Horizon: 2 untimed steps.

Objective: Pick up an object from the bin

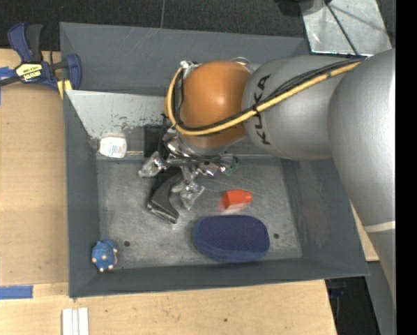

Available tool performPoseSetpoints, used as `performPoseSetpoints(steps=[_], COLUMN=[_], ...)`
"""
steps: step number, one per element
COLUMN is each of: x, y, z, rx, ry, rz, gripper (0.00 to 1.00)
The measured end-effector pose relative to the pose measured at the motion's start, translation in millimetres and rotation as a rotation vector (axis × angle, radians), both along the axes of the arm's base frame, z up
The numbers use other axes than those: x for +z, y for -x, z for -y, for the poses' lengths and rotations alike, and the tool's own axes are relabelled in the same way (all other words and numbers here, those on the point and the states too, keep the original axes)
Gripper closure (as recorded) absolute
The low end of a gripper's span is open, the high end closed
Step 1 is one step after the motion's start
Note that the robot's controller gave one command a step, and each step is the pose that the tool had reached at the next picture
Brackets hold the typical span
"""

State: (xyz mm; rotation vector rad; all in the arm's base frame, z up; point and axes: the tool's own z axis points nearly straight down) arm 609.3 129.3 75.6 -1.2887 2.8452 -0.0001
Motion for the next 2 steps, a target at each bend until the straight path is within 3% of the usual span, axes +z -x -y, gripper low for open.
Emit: performPoseSetpoints(steps=[1, 2], x=[2.5, 39.5], y=[-1.1, -1.3], z=[-1.7, -1.7], rx=[0.000, -0.004], ry=[-0.003, 0.006], rz=[0.003, -0.015], gripper=[1.00, 1.00])
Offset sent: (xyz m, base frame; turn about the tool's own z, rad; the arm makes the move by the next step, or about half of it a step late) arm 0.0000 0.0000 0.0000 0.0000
